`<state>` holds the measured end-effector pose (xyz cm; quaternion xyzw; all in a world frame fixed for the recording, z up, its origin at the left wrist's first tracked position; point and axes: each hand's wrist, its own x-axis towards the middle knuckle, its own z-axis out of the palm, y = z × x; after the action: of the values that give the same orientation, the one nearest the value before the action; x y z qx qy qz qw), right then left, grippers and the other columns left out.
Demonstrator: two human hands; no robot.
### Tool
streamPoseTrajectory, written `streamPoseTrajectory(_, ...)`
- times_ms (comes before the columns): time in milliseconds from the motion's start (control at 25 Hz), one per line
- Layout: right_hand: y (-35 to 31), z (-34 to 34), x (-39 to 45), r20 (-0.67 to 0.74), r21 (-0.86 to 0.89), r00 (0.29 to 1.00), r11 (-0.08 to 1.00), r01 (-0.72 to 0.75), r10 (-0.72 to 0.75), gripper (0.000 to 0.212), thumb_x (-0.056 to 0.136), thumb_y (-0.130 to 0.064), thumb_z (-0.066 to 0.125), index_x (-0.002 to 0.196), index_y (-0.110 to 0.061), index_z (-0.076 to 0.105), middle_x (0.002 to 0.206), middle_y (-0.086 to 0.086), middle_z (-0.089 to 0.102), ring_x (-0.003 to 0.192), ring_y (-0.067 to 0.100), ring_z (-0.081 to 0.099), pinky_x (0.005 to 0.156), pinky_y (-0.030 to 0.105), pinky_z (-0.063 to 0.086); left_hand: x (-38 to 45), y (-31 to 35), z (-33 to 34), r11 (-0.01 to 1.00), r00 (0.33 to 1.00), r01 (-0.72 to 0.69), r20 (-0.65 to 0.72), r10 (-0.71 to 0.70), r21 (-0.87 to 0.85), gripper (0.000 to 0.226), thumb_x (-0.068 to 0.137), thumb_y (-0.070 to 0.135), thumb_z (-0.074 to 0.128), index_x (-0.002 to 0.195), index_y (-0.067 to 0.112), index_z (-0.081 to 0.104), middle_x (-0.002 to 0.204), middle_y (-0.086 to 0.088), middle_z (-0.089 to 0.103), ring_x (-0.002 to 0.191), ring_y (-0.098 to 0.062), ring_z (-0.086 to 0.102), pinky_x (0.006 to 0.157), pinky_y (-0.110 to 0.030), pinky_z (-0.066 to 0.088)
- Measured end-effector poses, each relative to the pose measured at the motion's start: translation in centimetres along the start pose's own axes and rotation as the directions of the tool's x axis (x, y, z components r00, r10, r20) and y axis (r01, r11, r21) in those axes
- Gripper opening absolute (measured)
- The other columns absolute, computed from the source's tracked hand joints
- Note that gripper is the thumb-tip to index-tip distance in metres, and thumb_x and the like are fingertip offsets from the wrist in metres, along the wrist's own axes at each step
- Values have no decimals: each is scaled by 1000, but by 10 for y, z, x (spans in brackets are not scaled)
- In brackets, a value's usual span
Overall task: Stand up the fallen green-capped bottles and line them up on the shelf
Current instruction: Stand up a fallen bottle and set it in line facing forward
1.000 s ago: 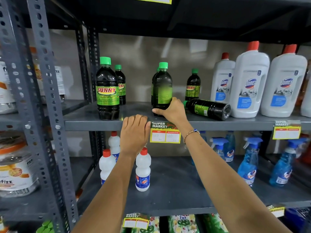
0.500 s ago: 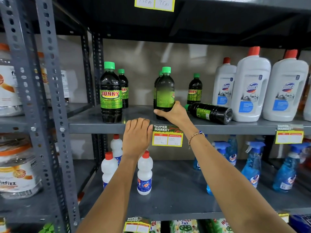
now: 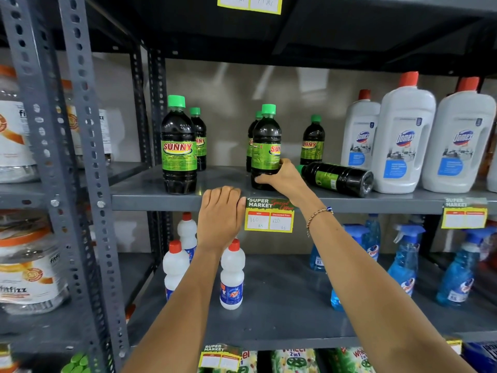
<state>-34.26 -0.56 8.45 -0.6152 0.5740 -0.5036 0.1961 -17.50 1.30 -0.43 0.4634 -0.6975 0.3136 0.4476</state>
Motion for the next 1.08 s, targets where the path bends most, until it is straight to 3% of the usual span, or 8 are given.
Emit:
streamPoseTrajectory(120, 4, 1, 2, 7, -43, 1000, 999, -12, 13, 72, 60, -26, 86, 120, -10, 49, 109, 2, 64, 101, 20, 62, 82, 31, 50, 0, 0, -1, 1000, 1000, 5, 9, -5, -1, 35, 99, 30, 30, 100, 10, 60, 95, -5, 62, 85, -27, 55, 86, -36, 33)
streamPoseTrajectory(280, 2, 4, 3, 17, -107, 1000, 994, 28, -26, 81, 51, -49, 84, 117, -14, 53, 109, 1, 64, 99, 19, 63, 85, 36, 53, 0, 0, -1, 1000, 1000, 6, 21, -6, 1, 34, 99, 29, 30, 100, 10, 59, 95, -5, 62, 86, -26, 55, 86, -36, 33)
streamPoseTrajectory(440, 5, 2, 6, 46, -71, 999, 997, -4, 8, 63, 62, -32, 84, 115, -13, 56, 107, 4, 68, 100, 21, 64, 85, 36, 53, -1, 0, 0, 1000, 1000, 5, 24, -5, -7, 35, 99, 30, 29, 101, 10, 58, 97, -5, 62, 87, -26, 55, 87, -36, 33)
streamPoseTrajectory(640, 5, 6, 2, 20, -214, 998, 974, 69, -66, 72, 58, -53, 83, 115, -16, 59, 106, 0, 69, 98, 18, 64, 82, 33, 52, 0, 0, -2, 1000, 1000, -3, 12, 3, -4, 36, 98, 30, 29, 100, 10, 59, 96, -6, 63, 87, -27, 57, 88, -36, 32)
streamPoseTrajectory(800, -3, -4, -7, 175, 18, 981, 997, 79, -81, 39, 74, -23, 81, 107, -14, 63, 109, 6, 71, 103, 21, 65, 93, 35, 51, 0, 1, -3, 1000, 1000, -1, -1, 1, -1, 35, 98, 29, 31, 100, 9, 60, 95, -6, 63, 86, -27, 56, 87, -36, 31)
streamPoseTrajectory(880, -7, -9, -11, 246, 97, 968, 995, 31, -55, 34, 78, -9, 77, 108, -12, 61, 114, 10, 69, 107, 24, 64, 96, 35, 49, 0, 1, -3, 1000, 1000, -9, -12, 9, -3, 34, 97, 28, 32, 99, 9, 61, 95, -6, 63, 85, -27, 56, 87, -35, 31)
streamPoseTrajectory(1000, -2, -9, -6, 248, 112, 968, 994, -8, -20, 42, 79, -7, 76, 117, -8, 61, 116, 12, 69, 111, 26, 64, 100, 39, 48, 0, 1, -1, 1000, 1000, -11, -22, 10, -13, 34, 97, 28, 33, 99, 9, 60, 94, -6, 63, 84, -27, 56, 86, -35, 32)
streamPoseTrajectory(1080, 2, -5, -2, 173, 69, 985, 998, -5, -7, 47, 71, -19, 83, 114, -11, 65, 110, 9, 72, 103, 26, 67, 96, 43, 51, 0, 0, 0, 1000, 1000, -9, -29, 8, -14, 34, 97, 29, 33, 99, 9, 60, 94, -6, 63, 84, -27, 56, 86, -35, 32)
